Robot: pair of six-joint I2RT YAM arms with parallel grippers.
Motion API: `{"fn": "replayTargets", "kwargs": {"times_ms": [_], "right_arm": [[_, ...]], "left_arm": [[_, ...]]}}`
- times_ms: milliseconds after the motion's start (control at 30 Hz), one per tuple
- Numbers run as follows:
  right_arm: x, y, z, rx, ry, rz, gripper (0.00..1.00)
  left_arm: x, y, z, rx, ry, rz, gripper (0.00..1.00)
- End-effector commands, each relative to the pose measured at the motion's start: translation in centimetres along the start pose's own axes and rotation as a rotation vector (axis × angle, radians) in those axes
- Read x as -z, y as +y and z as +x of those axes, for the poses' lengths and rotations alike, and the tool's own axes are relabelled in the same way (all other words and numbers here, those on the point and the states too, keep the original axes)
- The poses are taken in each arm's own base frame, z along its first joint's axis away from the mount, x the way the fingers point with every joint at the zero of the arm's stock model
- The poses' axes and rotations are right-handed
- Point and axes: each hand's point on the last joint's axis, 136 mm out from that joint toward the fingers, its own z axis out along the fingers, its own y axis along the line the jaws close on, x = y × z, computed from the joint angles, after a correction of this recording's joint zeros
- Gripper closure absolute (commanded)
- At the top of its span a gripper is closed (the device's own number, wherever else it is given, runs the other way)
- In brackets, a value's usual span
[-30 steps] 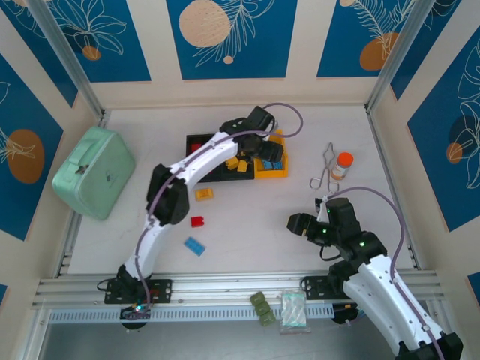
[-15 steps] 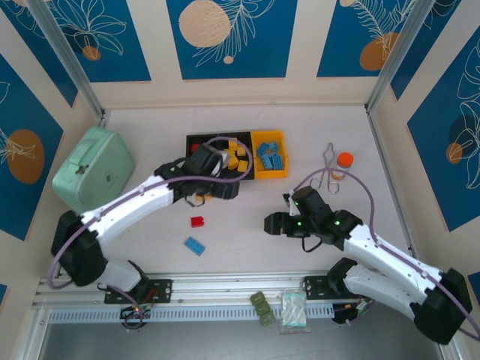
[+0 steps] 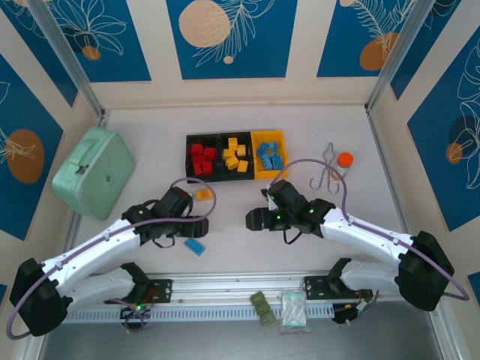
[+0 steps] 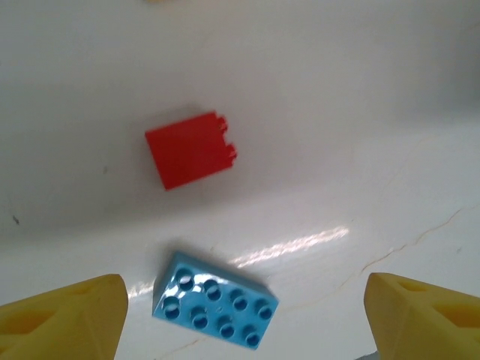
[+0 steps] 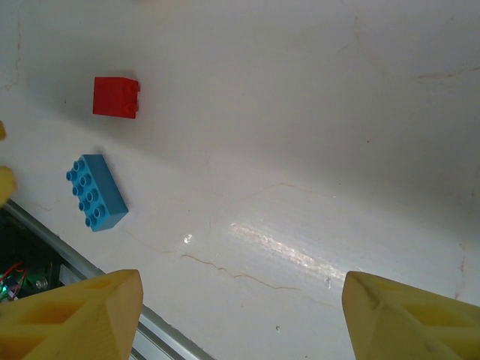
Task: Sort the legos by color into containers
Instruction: Pick up the lego from the middle-left of the table.
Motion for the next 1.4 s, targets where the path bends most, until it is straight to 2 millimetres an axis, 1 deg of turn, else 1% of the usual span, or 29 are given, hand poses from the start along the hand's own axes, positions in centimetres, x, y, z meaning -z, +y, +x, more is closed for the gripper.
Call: {"fn": "replayTargets", "kwargs": {"times_ms": [0,100,233,300,400,533,633,700,767,900,1067,1100,1200,1367], "right_arm": [[0.8,0.4,-0.2,0.024,-0.003,-0.028,0.28],[1.0,-0.7,0.4,-0.007,-0.005,-0.018,0.28],[1.2,-1.8,0.8,-0.051,-0.027,-0.021,0.29],[1.3,-2.1,0.8,-0.062,-0.036,-0.020,0.29],[1.4,-2.4,0.6,-0.065,-0.040,-0.016,0.29],[1.3,-2.6,0.3,-0.073,-0.048,-0.015,0.29],[1.1,-2.9,0.5,-0.084,-0.048,-0.012,0.29],[1.0,-3.1,0.8,-0.094,-0.045,-0.012,0.29],[1.0,-3.4,1.1,-0.102,-0.046,-0.010,0.29],[1.2,-3.9,1.4,-0.119,-0.055,-0.007,0.29],[1.4,-4.4,1.7,-0.131,-0.059,-0.007,0.29],[1.4,-4.5,1.7,-0.133,-0.060,-0.007,0.29],[1.6,-4.3,1.6,-0.130,-0.063,-0.013,0.29],[1.9,-4.2,1.4,-0.129,-0.074,-0.020,0.30]], "left_arm": [[-0.4,0.7,2.4,-0.005,0.087,-0.012,0.16],[-1.0,1.6,3.7,0.088,0.125,-0.047,0.16],[-2.4,1.7,5.0,0.270,0.119,-0.005,0.16],[-2.9,1.4,5.1,0.333,0.097,0.031,0.18],[-3.2,1.5,5.0,0.377,0.073,0.040,0.20],[-4.4,0.6,4.6,0.389,0.084,0.064,0.23],[-5.2,0.0,4.4,0.375,0.100,0.056,0.26],[-5.7,0.0,4.3,0.359,0.107,0.027,0.30],[-6.0,0.4,4.3,0.342,0.114,-0.024,0.36],[-6.5,1.0,4.2,0.287,0.129,-0.110,0.54],[-7.1,0.6,3.9,0.253,0.146,-0.129,0.73],[-7.2,0.4,3.7,0.248,0.144,-0.124,0.74],[-6.9,-0.4,2.7,0.233,0.121,-0.102,0.76],[-6.0,-2.1,0.4,0.185,0.085,-0.077,0.78]]}}
